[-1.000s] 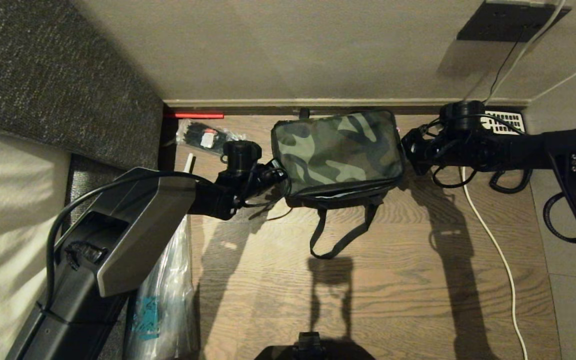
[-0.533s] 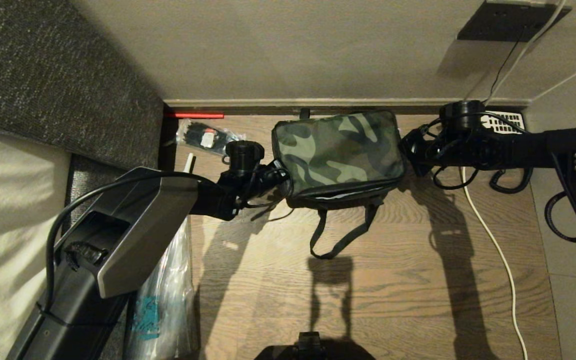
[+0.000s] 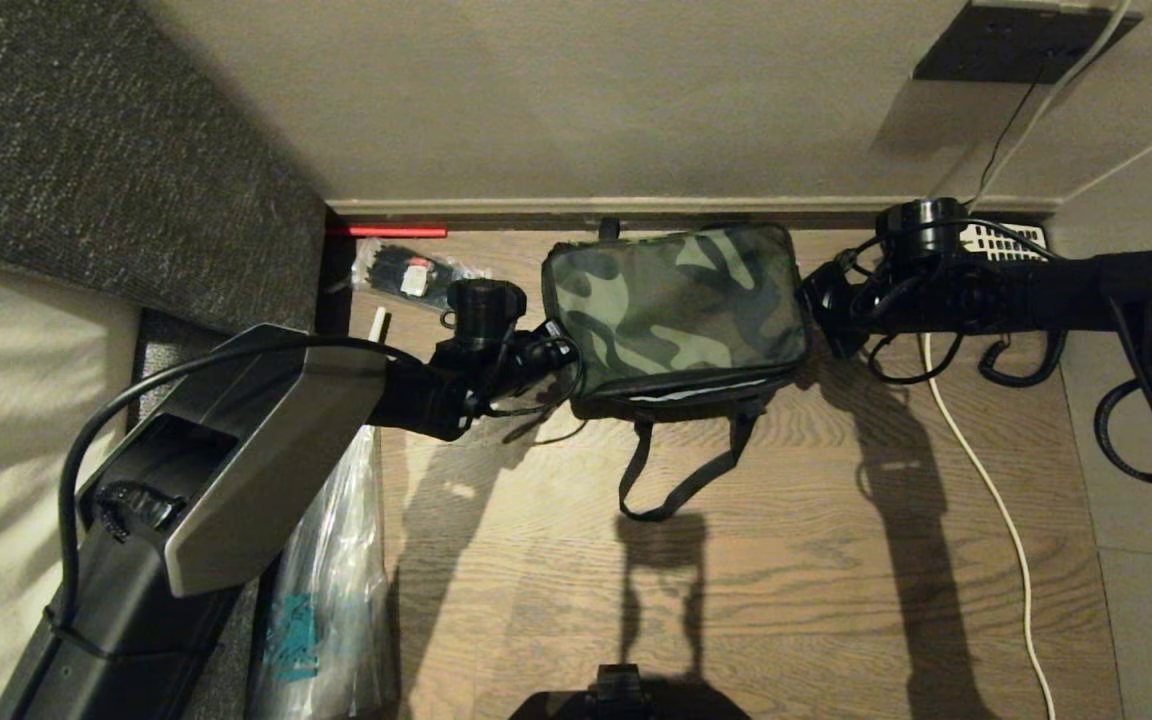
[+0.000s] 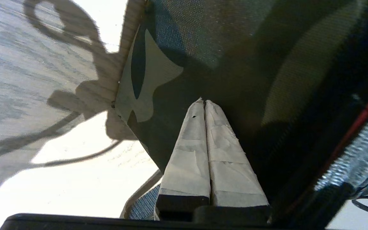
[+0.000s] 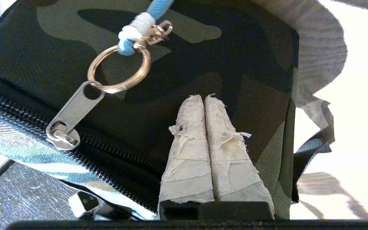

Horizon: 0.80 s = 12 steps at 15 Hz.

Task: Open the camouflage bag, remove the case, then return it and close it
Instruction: Open the top of the storage box

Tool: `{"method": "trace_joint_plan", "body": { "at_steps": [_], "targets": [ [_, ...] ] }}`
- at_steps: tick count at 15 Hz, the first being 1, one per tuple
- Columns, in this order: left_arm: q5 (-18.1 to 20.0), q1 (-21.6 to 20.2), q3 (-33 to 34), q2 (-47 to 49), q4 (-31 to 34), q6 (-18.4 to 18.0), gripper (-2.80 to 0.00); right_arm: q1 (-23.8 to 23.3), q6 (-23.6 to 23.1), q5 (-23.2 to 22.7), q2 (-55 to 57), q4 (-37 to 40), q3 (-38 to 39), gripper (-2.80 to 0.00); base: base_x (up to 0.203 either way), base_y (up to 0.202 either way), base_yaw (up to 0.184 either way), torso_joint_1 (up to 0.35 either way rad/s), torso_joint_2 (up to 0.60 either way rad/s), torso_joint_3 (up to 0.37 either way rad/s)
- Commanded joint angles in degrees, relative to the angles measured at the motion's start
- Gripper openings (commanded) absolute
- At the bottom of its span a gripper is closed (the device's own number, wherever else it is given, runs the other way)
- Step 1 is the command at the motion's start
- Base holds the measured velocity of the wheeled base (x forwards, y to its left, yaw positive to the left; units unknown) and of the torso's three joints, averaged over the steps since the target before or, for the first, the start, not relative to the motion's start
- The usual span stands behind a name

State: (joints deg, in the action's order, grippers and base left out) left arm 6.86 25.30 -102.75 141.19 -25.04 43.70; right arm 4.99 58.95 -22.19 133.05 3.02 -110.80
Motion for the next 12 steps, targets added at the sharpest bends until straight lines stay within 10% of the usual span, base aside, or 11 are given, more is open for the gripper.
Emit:
{"method": "trace_joint_plan", "body": {
  "at_steps": [1, 12],
  "targets": [
    [0.08, 0.11, 0.35, -1.56, -0.02, 0.89, -2.8, 0.54, 0.36, -0.4, -0.94, 0.37, -0.03, -2.8, 0.0, 0.0, 0.0, 0.0, 0.0, 0.0],
    [-0.1, 1.47, 6.45, -9.51, 0.62, 1.91, -2.8, 3.18, 0.71, 0.39, -5.97, 5.48, 0.76, -2.8, 0.0, 0.0, 0.0, 0.0, 0.0, 0.0]
  ]
}}
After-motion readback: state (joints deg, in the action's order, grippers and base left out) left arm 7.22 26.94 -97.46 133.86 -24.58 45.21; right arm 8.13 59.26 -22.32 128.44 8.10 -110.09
